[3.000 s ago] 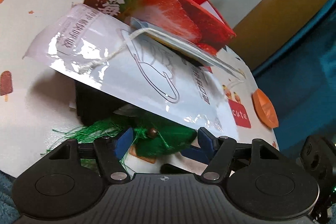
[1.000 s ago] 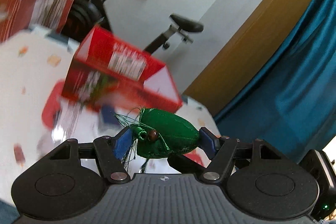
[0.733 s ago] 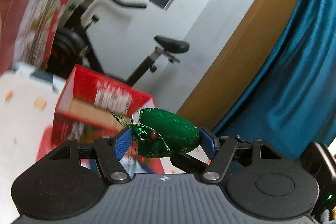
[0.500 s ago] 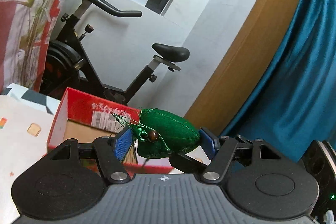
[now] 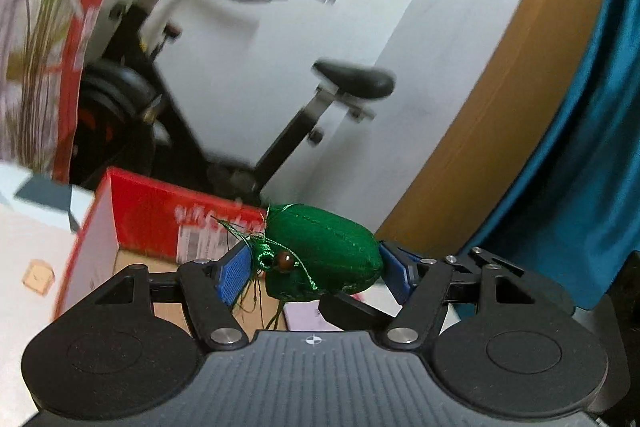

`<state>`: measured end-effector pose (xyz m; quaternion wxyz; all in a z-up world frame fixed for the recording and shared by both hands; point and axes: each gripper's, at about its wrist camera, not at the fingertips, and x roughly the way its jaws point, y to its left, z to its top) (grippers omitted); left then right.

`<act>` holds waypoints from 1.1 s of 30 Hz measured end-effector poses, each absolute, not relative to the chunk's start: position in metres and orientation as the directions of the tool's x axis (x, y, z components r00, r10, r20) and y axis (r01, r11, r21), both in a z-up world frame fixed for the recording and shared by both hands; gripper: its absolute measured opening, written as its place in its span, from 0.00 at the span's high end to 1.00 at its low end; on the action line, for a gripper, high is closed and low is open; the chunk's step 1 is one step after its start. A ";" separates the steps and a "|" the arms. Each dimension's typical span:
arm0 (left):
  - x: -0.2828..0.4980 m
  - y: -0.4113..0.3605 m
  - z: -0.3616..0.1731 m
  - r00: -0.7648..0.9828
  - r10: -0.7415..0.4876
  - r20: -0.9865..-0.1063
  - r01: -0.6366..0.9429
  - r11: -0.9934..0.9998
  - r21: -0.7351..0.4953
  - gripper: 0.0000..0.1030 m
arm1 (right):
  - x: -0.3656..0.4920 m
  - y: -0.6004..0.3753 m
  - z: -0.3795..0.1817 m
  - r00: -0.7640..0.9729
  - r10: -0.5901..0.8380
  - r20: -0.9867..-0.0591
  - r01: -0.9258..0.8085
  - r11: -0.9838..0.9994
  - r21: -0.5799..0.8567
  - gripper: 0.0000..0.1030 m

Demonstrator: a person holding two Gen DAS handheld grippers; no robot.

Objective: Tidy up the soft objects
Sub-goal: 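Lift the green toy with the left gripper and drop it into the red box, then lower both grippers and grasp the blue-and-white packet together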

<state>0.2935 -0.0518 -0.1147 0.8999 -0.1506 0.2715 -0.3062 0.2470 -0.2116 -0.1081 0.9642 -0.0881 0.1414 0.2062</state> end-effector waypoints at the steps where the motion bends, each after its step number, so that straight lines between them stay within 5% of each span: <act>1: 0.300 -0.056 -0.121 0.655 -0.630 -0.417 0.460 0.771 -0.441 0.31 | 0.253 -0.213 -0.115 0.875 0.363 -0.320 -0.413 0.905 -0.103 0.54; 17: 0.351 -0.096 -0.182 0.564 -0.574 -0.593 0.428 0.818 -0.385 0.31 | 0.300 -0.248 -0.192 0.832 0.289 -0.473 -0.308 0.951 0.038 0.55; 33: 0.292 -0.051 -0.150 0.722 -0.408 -0.559 0.396 0.906 -0.150 0.31 | 0.248 -0.261 -0.180 0.881 0.191 -0.434 -0.158 0.981 0.112 0.55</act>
